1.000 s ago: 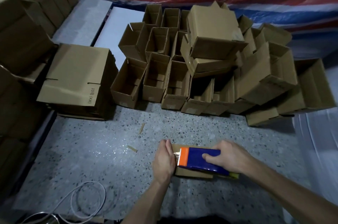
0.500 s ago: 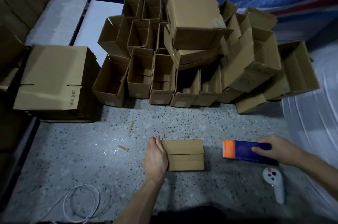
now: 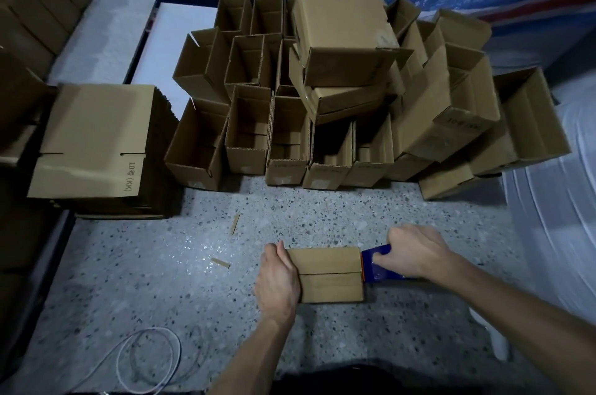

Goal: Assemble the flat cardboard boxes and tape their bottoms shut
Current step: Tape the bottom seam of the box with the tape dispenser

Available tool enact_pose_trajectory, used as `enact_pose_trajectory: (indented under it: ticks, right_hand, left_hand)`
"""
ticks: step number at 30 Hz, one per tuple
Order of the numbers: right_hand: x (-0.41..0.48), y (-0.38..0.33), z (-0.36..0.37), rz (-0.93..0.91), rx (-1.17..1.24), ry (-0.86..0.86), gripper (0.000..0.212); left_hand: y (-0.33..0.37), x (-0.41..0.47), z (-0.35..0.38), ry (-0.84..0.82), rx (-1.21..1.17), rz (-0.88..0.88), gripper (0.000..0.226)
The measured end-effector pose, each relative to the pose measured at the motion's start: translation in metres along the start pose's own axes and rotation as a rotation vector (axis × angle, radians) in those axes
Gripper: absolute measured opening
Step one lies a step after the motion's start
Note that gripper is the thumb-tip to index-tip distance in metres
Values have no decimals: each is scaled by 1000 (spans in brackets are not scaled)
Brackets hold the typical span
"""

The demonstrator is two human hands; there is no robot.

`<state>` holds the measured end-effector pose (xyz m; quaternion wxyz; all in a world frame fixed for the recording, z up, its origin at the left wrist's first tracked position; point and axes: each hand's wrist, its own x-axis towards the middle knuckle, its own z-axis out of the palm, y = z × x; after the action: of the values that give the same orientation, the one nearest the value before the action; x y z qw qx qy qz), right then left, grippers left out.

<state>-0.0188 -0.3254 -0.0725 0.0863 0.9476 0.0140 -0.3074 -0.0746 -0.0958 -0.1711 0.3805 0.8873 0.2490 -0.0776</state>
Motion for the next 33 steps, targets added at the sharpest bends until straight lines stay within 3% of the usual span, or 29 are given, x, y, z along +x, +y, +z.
enact_pose_trajectory:
  ticks: [7,9,12,15,19,22,24,27,28,30,33]
  right_hand:
    - [18,-1,8,28,10,40,47]
    - [20,-15,35,62,-7,-32,47]
    - [21,-21,89,244,271,4,50]
    - [8,-1,121,333,316,97,60]
    - [-20,-1,165,373,411,202,40]
    - [-29,-11,179,343,515,120,34]
    - [-31,-23,178,346,623,115,48]
    - [-27,-41,156,672,776,167,60]
    - [-25,-48,147,694,906,234,65]
    - [-20,-65,125,586,1224,282,69]
    - [-7,-88,98,459,1456,15,82]
  left_hand:
    - [1,-2,-2,-7,8,-21,52]
    - [-2,-5,-1,-4,13,-16,50]
    - [-1,-2,-1,17,-37,-14,52]
    - [1,-2,-1,27,11,-40,52]
    - [6,-5,-5,28,8,-57,50]
    - [6,-4,-7,13,14,-44,42]
    - [6,-3,-8,-4,17,-43,37]
    - [6,-1,-9,-23,-1,-53,34]
    - [5,0,-9,-29,-10,-55,34]
    - [2,1,-9,-51,-25,-63,33]
    - [-2,5,-10,-119,-100,-125,37]
